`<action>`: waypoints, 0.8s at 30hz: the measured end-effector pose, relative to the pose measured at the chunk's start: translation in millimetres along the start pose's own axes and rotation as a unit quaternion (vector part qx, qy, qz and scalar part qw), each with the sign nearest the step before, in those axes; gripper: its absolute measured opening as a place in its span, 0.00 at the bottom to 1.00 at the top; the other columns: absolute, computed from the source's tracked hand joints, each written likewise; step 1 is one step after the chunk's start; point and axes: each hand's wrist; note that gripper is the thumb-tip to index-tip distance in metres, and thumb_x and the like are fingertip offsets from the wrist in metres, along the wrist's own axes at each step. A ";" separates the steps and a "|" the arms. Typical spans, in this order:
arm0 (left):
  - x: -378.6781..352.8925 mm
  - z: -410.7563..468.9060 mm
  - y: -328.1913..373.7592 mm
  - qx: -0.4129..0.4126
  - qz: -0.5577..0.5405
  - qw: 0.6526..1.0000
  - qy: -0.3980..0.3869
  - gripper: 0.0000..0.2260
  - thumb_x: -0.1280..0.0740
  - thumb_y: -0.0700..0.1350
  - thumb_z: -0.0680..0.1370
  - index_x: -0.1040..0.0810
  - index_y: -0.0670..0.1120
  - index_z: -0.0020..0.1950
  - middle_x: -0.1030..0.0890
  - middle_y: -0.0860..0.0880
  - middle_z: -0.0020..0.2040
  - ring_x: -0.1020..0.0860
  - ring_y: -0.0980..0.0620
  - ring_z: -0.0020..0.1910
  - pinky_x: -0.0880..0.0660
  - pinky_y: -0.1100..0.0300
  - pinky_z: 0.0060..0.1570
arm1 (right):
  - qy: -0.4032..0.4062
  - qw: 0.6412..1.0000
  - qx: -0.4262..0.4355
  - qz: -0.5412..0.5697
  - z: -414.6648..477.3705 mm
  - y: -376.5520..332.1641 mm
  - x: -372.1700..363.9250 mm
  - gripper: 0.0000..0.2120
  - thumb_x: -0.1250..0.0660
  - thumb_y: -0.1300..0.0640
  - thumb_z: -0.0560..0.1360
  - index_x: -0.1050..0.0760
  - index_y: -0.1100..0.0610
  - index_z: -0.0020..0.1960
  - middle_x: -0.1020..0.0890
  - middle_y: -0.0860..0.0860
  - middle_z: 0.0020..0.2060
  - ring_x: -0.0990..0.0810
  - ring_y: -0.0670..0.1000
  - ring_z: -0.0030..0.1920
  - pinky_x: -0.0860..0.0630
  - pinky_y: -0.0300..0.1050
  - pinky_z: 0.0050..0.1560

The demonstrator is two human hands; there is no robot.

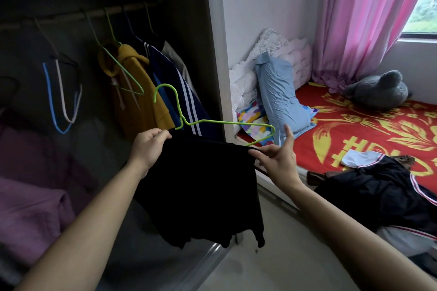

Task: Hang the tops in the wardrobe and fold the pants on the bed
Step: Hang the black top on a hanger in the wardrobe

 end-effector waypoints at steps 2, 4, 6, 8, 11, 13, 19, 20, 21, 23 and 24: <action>7.3 1.1 -1.7 -0.008 0.004 0.997 0.083 0.13 0.36 0.51 0.72 0.25 0.44 0.32 0.26 0.50 0.30 0.26 0.52 0.33 0.32 0.56 0.34 | 0.101 0.993 -0.060 -0.002 8.1 1.1 21.0 0.47 0.25 0.58 0.75 0.54 0.53 0.81 0.14 0.52 0.38 0.16 0.48 0.34 0.21 0.37 0.43; 25.6 5.4 -8.1 -0.002 -0.007 0.986 0.166 0.11 0.38 0.49 0.73 0.27 0.45 0.33 0.27 0.48 0.33 0.28 0.48 0.37 0.33 0.54 0.36 | 0.150 0.980 -0.079 -0.103 13.8 6.0 54.6 0.34 0.29 0.54 0.78 0.42 0.53 0.79 0.16 0.51 0.39 0.18 0.47 0.35 0.21 0.41 0.44; 42.0 8.6 -14.4 0.004 0.003 0.981 0.196 0.09 0.38 0.51 0.71 0.26 0.46 0.36 0.29 0.47 0.34 0.30 0.49 0.36 0.34 0.54 0.33 | 0.131 0.970 -0.061 -0.196 14.9 11.3 76.7 0.21 0.33 0.51 0.80 0.28 0.55 0.71 0.17 0.47 0.38 0.18 0.46 0.36 0.22 0.41 0.40; 43.2 11.3 -17.2 -0.004 0.034 0.983 0.181 0.11 0.39 0.53 0.69 0.28 0.48 0.33 0.30 0.49 0.31 0.30 0.49 0.34 0.34 0.54 0.33 | 0.096 0.973 -0.045 -0.204 13.7 11.4 71.7 0.15 0.35 0.51 0.81 0.23 0.55 0.65 0.17 0.46 0.38 0.18 0.42 0.34 0.24 0.38 0.37; 25.4 11.4 -13.2 -0.050 0.102 0.986 0.126 0.15 0.40 0.56 0.68 0.34 0.45 0.31 0.35 0.54 0.26 0.33 0.50 0.30 0.36 0.54 0.32 | 0.011 0.982 -0.018 -0.186 8.6 4.0 35.9 0.12 0.34 0.52 0.81 0.23 0.54 0.63 0.17 0.47 0.43 0.17 0.43 0.39 0.19 0.40 0.40; 14.4 10.8 -9.6 -0.078 0.148 0.980 0.103 0.17 0.41 0.58 0.69 0.32 0.44 0.32 0.33 0.53 0.24 0.31 0.48 0.29 0.35 0.54 0.32 | -0.033 0.984 -0.002 -0.174 3.4 1.7 7.9 0.16 0.33 0.51 0.80 0.25 0.53 0.65 0.19 0.45 0.45 0.18 0.45 0.43 0.19 0.43 0.45; 14.9 5.8 -4.6 -0.122 0.191 0.970 0.086 0.17 0.41 0.58 0.70 0.32 0.47 0.30 0.31 0.53 0.24 0.30 0.49 0.29 0.34 0.55 0.32 | -0.015 0.991 -0.105 0.085 -4.3 -4.0 -45.2 0.35 0.33 0.44 0.78 0.46 0.54 0.78 0.19 0.50 0.51 0.15 0.53 0.47 0.18 0.50 0.45; 18.5 4.3 -4.7 -0.127 0.198 0.968 0.089 0.17 0.41 0.58 0.71 0.32 0.47 0.30 0.31 0.53 0.24 0.30 0.49 0.29 0.34 0.55 0.31 | 0.032 0.986 -0.112 0.123 -2.7 -3.6 -47.4 0.34 0.34 0.45 0.79 0.47 0.53 0.78 0.19 0.51 0.50 0.15 0.55 0.46 0.17 0.52 0.43; 22.8 2.8 -5.2 -0.128 0.203 0.967 0.089 0.17 0.41 0.58 0.71 0.32 0.47 0.30 0.31 0.53 0.24 0.30 0.49 0.29 0.34 0.55 0.31 | 0.068 0.983 -0.106 0.132 -0.6 -2.8 -48.4 0.32 0.35 0.47 0.81 0.47 0.52 0.78 0.18 0.52 0.48 0.15 0.57 0.45 0.17 0.53 0.43; 31.3 0.9 -7.2 -0.120 0.201 0.969 0.079 0.17 0.41 0.58 0.71 0.33 0.47 0.30 0.32 0.53 0.24 0.31 0.50 0.28 0.33 0.54 0.32 | 0.067 0.992 -0.059 0.092 2.0 2.0 -51.4 0.20 0.40 0.50 0.83 0.37 0.51 0.74 0.17 0.54 0.43 0.15 0.56 0.41 0.17 0.54 0.40; 34.8 -0.1 -8.1 -0.117 0.199 0.970 0.072 0.17 0.41 0.58 0.71 0.33 0.47 0.30 0.32 0.53 0.24 0.31 0.51 0.28 0.33 0.53 0.32 | 0.046 0.995 -0.038 0.079 1.2 4.6 -54.9 0.14 0.42 0.50 0.84 0.30 0.52 0.68 0.18 0.55 0.40 0.16 0.56 0.38 0.17 0.54 0.38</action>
Point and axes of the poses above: each hand's wrist, its own z-axis towards the middle knuckle, its own x-axis out of the back of the hand, y = z × x
